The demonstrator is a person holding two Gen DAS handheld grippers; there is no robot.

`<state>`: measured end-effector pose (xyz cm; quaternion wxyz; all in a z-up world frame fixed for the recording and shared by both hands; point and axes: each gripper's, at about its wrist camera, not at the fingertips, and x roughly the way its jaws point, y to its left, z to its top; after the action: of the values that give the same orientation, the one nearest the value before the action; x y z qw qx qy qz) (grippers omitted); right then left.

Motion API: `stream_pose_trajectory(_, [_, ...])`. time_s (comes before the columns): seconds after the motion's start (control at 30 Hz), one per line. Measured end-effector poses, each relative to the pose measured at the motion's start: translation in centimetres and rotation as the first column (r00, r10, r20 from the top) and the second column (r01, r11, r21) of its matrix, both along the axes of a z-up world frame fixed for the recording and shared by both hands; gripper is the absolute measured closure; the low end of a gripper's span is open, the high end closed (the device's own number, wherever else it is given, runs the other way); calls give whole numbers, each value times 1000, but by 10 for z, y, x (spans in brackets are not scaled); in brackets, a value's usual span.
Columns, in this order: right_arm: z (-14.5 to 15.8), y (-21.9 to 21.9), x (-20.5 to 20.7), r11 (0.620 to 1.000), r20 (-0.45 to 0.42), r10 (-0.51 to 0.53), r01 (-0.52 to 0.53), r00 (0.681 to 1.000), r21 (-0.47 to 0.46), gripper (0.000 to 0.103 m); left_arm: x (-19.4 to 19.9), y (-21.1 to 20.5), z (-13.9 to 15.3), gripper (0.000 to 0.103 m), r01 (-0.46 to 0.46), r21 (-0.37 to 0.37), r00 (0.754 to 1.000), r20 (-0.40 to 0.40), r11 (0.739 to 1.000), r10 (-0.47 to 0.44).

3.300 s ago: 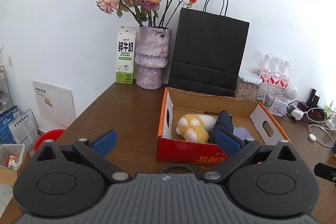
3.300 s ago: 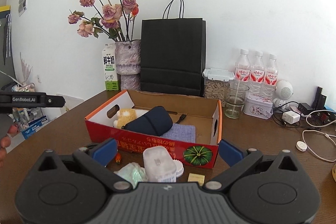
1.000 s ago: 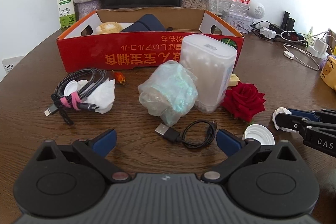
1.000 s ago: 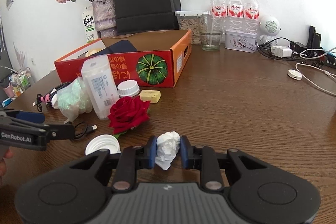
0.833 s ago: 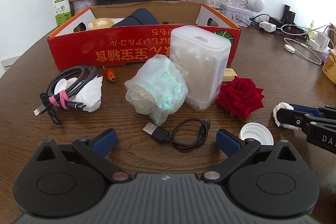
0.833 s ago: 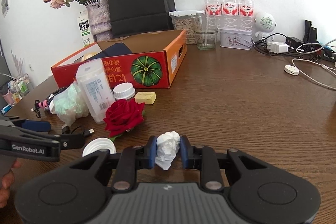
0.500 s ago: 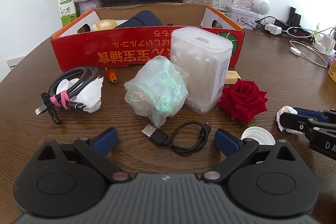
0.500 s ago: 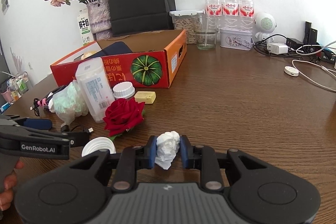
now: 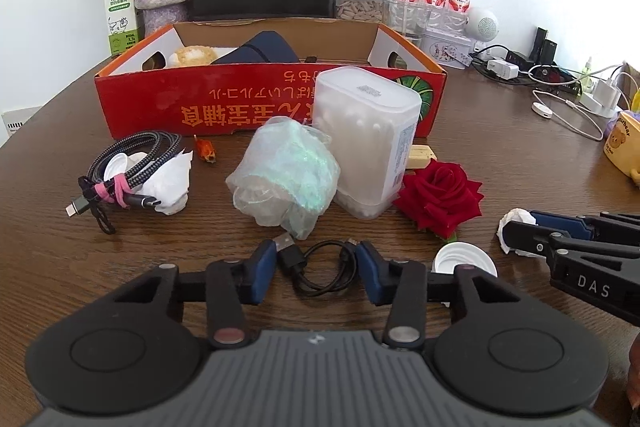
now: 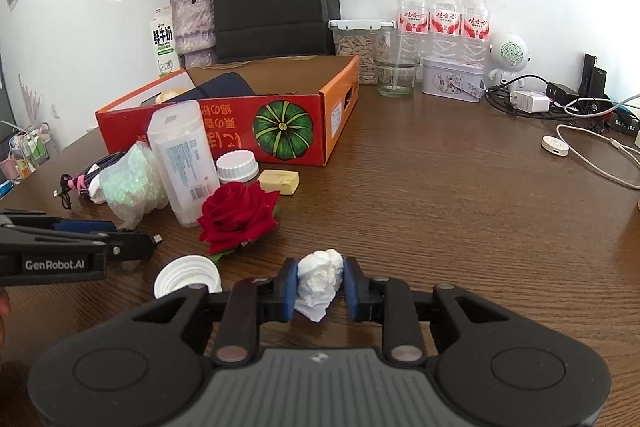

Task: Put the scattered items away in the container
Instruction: 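Carry the tissue and USB cable over the box with both grippers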

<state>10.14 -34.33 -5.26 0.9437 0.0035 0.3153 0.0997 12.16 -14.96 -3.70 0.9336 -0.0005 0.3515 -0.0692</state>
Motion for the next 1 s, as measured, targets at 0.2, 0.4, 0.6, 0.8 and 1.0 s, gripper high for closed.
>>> stream_pose_trajectory(0.2, [0,1,-1,1000,1,-4,4,1000,-6,80,-5,7,4,69,20,-21,1000,4,1000,-20])
stream_pose_trajectory(0.4, [0,6,-2,999,4,-13,13,1000,-34,79,-14,18,8,74,42,-39,999,14,998,-42])
stream_pose_trajectory(0.6, [0,10,-4,998,10,-33,33,999,-50,79,-24,37,18,75,56,-78,997,47,995,-53])
stream_pose_trajectory(0.8, [4,14,-6,998,23,-62,63,998,-27,80,-32,60,32,75,52,-112,995,90,992,-42])
stream_pose_trajectory(1.0, [29,34,-4,999,93,-52,52,994,-4,80,-28,85,53,75,33,-150,988,154,988,-10])
